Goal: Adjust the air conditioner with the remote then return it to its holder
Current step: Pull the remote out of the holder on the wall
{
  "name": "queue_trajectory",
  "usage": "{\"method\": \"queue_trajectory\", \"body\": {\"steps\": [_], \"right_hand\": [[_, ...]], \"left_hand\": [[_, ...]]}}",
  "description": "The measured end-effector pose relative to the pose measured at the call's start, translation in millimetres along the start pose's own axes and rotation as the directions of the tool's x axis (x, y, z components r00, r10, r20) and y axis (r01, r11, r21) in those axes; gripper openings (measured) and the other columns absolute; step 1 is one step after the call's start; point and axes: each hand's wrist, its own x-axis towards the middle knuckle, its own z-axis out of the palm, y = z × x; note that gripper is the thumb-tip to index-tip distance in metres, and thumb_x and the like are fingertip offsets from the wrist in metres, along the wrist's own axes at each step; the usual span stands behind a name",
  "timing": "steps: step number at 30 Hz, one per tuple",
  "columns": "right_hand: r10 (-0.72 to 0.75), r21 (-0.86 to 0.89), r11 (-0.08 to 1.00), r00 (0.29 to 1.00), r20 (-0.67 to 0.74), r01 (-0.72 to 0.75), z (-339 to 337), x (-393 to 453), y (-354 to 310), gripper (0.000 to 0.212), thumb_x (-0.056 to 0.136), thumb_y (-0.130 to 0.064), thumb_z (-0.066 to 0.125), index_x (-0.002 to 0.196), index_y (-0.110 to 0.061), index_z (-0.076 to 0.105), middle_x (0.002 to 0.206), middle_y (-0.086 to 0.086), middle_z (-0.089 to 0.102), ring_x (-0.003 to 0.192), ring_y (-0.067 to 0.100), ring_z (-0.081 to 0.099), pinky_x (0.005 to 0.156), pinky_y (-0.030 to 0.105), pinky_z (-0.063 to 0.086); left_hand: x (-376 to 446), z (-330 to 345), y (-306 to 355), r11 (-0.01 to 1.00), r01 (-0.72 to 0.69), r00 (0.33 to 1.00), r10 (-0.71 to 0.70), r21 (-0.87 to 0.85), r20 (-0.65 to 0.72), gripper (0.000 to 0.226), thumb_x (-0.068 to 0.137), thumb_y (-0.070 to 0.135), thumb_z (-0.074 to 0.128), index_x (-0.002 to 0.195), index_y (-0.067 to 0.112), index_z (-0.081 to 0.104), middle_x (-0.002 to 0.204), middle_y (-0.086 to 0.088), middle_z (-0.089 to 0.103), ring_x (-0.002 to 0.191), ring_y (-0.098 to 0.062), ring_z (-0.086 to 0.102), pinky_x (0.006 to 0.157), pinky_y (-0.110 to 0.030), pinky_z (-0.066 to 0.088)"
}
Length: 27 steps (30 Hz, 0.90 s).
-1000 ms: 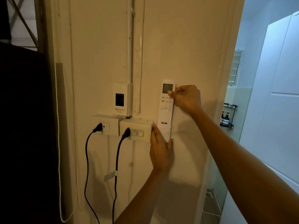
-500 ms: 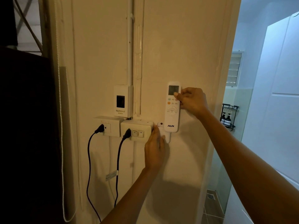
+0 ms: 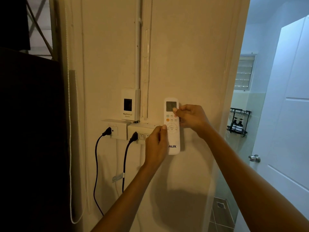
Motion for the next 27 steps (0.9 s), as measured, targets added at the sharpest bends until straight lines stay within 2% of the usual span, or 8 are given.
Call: {"method": "queue_trajectory", "body": {"steps": [3, 6, 8, 11, 14, 19, 23, 27], "right_hand": [[0.003, 0.034, 0.999, 0.999, 0.034, -0.004, -0.6, -9.6, -5.1, 0.016, 0.077, -0.035, 0.068, 0.078, -0.019, 0.068, 0.083, 0.001, 0.075, 0.076, 0.018, 0.073, 0.071, 0.038, 0.06], [-0.021, 0.084, 0.996, 0.997, 0.074, 0.015, -1.4, -22.7, -13.0, 0.011, 0.079, -0.03, 0.066, 0.08, -0.019, 0.067, 0.08, -0.002, 0.073, 0.075, 0.016, 0.072, 0.059, 0.025, 0.059], [-0.037, 0.12, 0.992, 0.995, 0.091, 0.026, -0.4, -32.4, -17.5, 0.017, 0.081, -0.026, 0.065, 0.087, -0.011, 0.067, 0.078, -0.002, 0.072, 0.071, 0.012, 0.071, 0.053, 0.019, 0.056], [-0.045, 0.15, 0.988, 0.991, 0.125, 0.026, 2.4, -46.5, -21.2, 0.028, 0.081, -0.025, 0.064, 0.096, -0.001, 0.065, 0.08, 0.001, 0.071, 0.069, 0.01, 0.07, 0.053, 0.018, 0.055], [-0.059, 0.177, 0.984, 0.988, 0.142, 0.034, 4.9, -59.1, -22.4, 0.031, 0.081, -0.026, 0.064, 0.096, 0.001, 0.065, 0.079, 0.002, 0.072, 0.065, 0.009, 0.071, 0.053, 0.018, 0.055], [-0.08, 0.18, 0.982, 0.986, 0.147, 0.052, 13.3, -85.8, -23.6, 0.03, 0.082, -0.031, 0.062, 0.096, -0.005, 0.065, 0.085, 0.004, 0.072, 0.068, 0.01, 0.07, 0.054, 0.019, 0.057], [-0.121, 0.107, 0.989, 0.982, 0.146, 0.106, 24.2, -111.1, -19.5, 0.027, 0.087, -0.035, 0.052, 0.098, -0.013, 0.063, 0.088, 0.002, 0.071, 0.074, 0.014, 0.069, 0.063, 0.029, 0.057], [-0.168, 0.157, 0.977, 0.974, 0.149, 0.145, 39.4, -144.2, -13.4, 0.018, 0.09, -0.035, 0.045, 0.098, -0.026, 0.058, 0.079, -0.013, 0.065, 0.066, 0.001, 0.065, 0.053, 0.015, 0.048]], "left_hand": [[-6.5, -9.3, 10.6, 1.0, -0.001, 0.999, 0.001, -0.007, 0.037, 0.018, 0.092, 0.029, 0.042, 0.102, 0.023, 0.057, 0.103, 0.005, 0.064, 0.08, -0.002, 0.063, 0.056, -0.008, 0.052], [-16.3, -15.9, 19.8, 1.0, 0.005, 0.998, -0.005, 0.002, 0.07, 0.013, 0.091, 0.031, 0.043, 0.092, 0.036, 0.055, 0.094, 0.014, 0.064, 0.076, 0.001, 0.065, 0.055, -0.01, 0.052], [-23.8, -18.1, 26.0, 1.0, 0.018, 0.998, -0.018, -0.007, 0.062, 0.014, 0.09, 0.032, 0.044, 0.087, 0.041, 0.054, 0.089, 0.017, 0.064, 0.074, 0.0, 0.067, 0.054, -0.011, 0.052], [-35.5, -21.8, 33.3, 0.999, 0.037, 0.999, -0.037, -0.029, 0.022, 0.013, 0.09, 0.032, 0.044, 0.087, 0.039, 0.054, 0.087, 0.016, 0.065, 0.071, -0.002, 0.068, 0.052, -0.01, 0.051], [-47.1, -27.1, 39.2, 0.999, 0.034, 0.999, -0.034, -0.018, -0.008, 0.016, 0.09, 0.032, 0.042, 0.093, 0.029, 0.057, 0.087, 0.013, 0.065, 0.07, 0.001, 0.068, 0.054, -0.011, 0.052], [-67.6, -36.4, 46.2, 0.998, 0.024, 0.999, -0.022, 0.051, -0.046, 0.026, 0.091, 0.031, 0.041, 0.106, 0.017, 0.057, 0.089, 0.009, 0.066, 0.072, -0.001, 0.068, 0.056, -0.012, 0.054], [-87.6, -48.2, 51.5, 0.994, 0.028, 0.996, -0.02, 0.103, -0.085, 0.025, 0.091, 0.032, 0.04, 0.102, 0.017, 0.058, 0.09, 0.005, 0.067, 0.075, -0.006, 0.068, 0.057, -0.014, 0.055], [-103.8, -63.5, 62.2, 0.991, 0.015, 0.992, 0.002, 0.136, -0.124, 0.024, 0.091, 0.033, 0.04, 0.1, 0.02, 0.058, 0.092, 0.006, 0.068, 0.076, -0.002, 0.068, 0.056, -0.012, 0.054]]}}
